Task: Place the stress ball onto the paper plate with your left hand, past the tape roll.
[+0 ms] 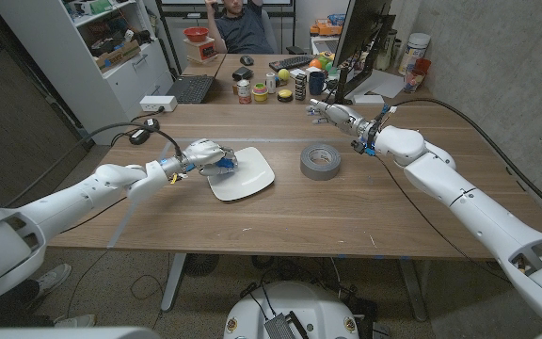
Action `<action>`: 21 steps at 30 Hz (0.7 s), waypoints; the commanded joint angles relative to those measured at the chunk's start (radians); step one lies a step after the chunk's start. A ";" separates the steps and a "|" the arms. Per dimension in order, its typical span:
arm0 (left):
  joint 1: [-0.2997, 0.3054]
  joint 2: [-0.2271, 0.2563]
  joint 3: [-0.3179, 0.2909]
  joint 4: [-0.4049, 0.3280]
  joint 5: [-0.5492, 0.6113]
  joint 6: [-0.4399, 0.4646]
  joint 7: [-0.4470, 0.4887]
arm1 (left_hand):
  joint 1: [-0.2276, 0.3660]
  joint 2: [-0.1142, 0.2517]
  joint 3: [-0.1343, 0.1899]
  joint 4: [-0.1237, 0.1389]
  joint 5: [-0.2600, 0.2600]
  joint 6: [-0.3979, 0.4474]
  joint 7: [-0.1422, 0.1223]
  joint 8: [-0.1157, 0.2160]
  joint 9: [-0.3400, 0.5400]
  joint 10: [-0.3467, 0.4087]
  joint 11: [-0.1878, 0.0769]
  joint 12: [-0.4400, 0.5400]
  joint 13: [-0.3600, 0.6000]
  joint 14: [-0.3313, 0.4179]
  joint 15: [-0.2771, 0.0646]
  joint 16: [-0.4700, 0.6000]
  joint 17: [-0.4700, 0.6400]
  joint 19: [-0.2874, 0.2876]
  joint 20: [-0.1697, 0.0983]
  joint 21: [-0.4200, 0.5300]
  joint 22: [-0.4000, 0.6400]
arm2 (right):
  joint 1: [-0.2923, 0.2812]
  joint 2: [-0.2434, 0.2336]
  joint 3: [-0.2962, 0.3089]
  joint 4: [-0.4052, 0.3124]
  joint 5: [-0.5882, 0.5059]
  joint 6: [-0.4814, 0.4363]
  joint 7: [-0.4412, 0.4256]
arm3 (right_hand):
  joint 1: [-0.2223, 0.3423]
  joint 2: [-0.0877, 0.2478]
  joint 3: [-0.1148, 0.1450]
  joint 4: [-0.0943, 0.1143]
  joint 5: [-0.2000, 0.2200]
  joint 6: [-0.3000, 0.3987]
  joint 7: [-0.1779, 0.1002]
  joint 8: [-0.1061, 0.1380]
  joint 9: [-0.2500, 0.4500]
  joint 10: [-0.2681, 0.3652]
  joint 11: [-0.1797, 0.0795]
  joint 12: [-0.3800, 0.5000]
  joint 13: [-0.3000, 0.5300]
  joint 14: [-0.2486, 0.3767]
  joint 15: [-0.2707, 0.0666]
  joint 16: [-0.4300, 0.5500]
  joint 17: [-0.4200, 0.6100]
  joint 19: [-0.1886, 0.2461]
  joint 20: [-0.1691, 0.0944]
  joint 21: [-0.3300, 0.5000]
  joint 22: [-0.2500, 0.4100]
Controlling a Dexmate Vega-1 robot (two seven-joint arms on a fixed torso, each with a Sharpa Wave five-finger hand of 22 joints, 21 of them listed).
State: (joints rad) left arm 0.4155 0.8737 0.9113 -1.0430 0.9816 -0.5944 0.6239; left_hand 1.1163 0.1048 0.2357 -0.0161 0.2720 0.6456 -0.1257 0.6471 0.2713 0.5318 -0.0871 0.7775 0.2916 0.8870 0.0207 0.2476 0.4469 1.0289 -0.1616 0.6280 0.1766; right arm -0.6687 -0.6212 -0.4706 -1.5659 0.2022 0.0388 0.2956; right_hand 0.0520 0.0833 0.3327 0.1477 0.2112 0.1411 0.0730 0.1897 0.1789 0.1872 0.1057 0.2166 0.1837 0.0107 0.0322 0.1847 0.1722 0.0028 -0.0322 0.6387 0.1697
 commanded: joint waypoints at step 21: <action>0.035 0.025 -0.033 -0.071 -0.078 0.051 -0.191 | -0.103 -0.112 -0.056 0.084 0.002 -0.273 -0.040 -0.193 -0.063 -0.143 -0.059 -0.264 -0.097 -0.154 -0.241 -0.071 -0.182 -0.085 0.058 -0.116 -0.005 | 0.007 -0.003 -0.010 0.002 0.000 0.009 0.006 | 0.000 0.038 0.002 -0.001 0.004 0.008 0.013 0.003 0.005 0.004 -0.001 0.000 0.003 0.003 -0.001 -0.002 0.004 0.013 -0.028 -0.012 0.004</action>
State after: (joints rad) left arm 0.4285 0.8797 0.9034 -1.0742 0.9241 -0.5753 0.5082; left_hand 1.0175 0.0068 0.1875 0.0627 0.2726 0.3901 -0.1629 0.4649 0.2089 0.4012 -0.1506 0.5320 0.1950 0.7631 -0.0887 0.1775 0.2724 0.9555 -0.1223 0.5261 0.1726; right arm -0.6670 -0.6241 -0.4759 -1.5635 0.2030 0.0466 0.2978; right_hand 0.0520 0.0833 0.3328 0.1477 0.2112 0.1467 0.0787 0.1897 0.1789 0.1873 0.1056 0.2166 0.1837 0.0108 0.0320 0.1847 0.1747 0.0105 -0.0318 0.6282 0.1697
